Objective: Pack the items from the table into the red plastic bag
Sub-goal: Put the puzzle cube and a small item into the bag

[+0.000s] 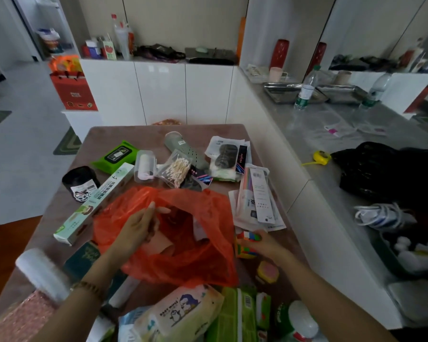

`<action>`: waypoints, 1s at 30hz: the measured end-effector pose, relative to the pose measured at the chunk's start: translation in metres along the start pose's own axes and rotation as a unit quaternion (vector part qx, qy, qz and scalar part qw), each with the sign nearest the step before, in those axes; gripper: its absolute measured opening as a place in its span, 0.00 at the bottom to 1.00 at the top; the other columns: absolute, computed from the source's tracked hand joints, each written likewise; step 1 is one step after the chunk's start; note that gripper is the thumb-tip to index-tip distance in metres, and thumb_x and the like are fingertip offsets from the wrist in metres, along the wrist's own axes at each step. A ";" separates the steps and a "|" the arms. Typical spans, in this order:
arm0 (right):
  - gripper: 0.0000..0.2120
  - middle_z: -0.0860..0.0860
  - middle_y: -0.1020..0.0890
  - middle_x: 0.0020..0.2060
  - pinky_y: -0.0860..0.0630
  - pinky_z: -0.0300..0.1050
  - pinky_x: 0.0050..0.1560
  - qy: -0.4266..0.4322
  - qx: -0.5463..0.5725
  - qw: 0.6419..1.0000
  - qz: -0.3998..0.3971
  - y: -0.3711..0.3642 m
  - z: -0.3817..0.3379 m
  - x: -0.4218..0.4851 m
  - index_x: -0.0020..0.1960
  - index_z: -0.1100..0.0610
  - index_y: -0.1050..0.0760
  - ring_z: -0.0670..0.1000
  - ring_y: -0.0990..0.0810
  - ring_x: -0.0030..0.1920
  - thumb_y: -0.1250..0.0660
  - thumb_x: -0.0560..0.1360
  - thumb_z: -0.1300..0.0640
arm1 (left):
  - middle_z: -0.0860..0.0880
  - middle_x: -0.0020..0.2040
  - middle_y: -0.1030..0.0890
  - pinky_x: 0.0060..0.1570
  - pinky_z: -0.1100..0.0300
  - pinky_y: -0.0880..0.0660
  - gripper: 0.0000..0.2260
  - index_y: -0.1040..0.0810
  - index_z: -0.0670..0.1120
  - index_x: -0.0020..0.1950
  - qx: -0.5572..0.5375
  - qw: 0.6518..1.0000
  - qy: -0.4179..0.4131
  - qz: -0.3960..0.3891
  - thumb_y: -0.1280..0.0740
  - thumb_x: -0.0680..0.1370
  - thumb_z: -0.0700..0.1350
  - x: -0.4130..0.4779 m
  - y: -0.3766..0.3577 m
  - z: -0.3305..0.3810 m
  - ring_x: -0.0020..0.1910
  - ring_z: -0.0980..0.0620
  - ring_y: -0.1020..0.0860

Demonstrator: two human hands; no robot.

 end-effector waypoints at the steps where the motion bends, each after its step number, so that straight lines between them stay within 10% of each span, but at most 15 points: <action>1: 0.17 0.47 0.23 0.41 0.25 0.37 0.41 0.002 -0.004 1.000 0.009 -0.002 0.001 0.001 0.55 0.57 0.28 0.47 0.24 0.44 0.26 0.70 0.56 | 0.53 0.27 0.29 0.24 0.67 0.34 0.19 0.19 0.47 0.51 -0.001 1.000 0.001 0.003 0.48 0.82 0.53 -0.001 -0.001 0.000 0.23 0.58 0.32; 5: 0.17 0.50 0.23 0.39 0.22 0.50 0.47 -0.010 0.030 0.998 0.060 0.003 0.002 0.001 0.57 0.60 0.29 0.51 0.22 0.43 0.28 0.70 0.63 | 0.53 0.28 0.30 0.23 0.67 0.34 0.19 0.20 0.47 0.51 -0.009 1.000 -0.004 0.014 0.48 0.82 0.52 -0.007 0.002 0.002 0.22 0.59 0.33; 12: 0.11 0.52 0.17 0.47 0.19 0.41 0.34 0.119 0.293 0.949 0.000 0.033 -0.080 -0.052 0.53 0.50 0.26 0.50 0.16 0.41 0.32 0.74 0.61 | 0.49 0.30 0.31 0.22 0.68 0.36 0.20 0.20 0.43 0.52 -0.026 0.999 -0.014 0.016 0.49 0.82 0.51 -0.015 0.018 0.004 0.21 0.60 0.34; 17: 0.18 0.52 0.15 0.48 0.18 0.46 0.42 0.183 0.220 0.946 -0.151 -0.016 -0.131 -0.087 0.59 0.49 0.26 0.51 0.15 0.44 0.30 0.69 0.55 | 0.53 0.27 0.30 0.22 0.65 0.35 0.20 0.20 0.44 0.52 -0.049 0.998 -0.021 0.015 0.48 0.82 0.52 -0.022 0.039 0.002 0.21 0.57 0.34; 23: 0.23 0.52 0.23 0.56 0.20 0.46 0.39 0.080 -0.022 0.996 -0.013 -0.107 -0.099 -0.046 0.64 0.54 0.30 0.52 0.21 0.49 0.28 0.71 0.54 | 0.53 0.26 0.30 0.21 0.66 0.36 0.19 0.20 0.45 0.47 -0.066 0.997 -0.021 0.018 0.48 0.82 0.51 -0.033 0.061 -0.005 0.20 0.58 0.34; 30: 0.18 0.54 0.20 0.49 0.21 0.43 0.44 0.068 0.116 0.991 -0.007 -0.102 -0.088 -0.057 0.64 0.57 0.29 0.54 0.19 0.48 0.32 0.75 0.55 | 0.48 0.29 0.32 0.21 0.68 0.37 0.19 0.19 0.45 0.51 -0.059 0.998 -0.028 -0.011 0.48 0.82 0.51 -0.038 0.056 -0.007 0.20 0.59 0.35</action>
Point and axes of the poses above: each hand's wrist, its own x-axis towards the middle knuckle, its own y-axis out of the back of the hand, z = x × y, the point moved 3 cm from there along x, towards the middle knuckle
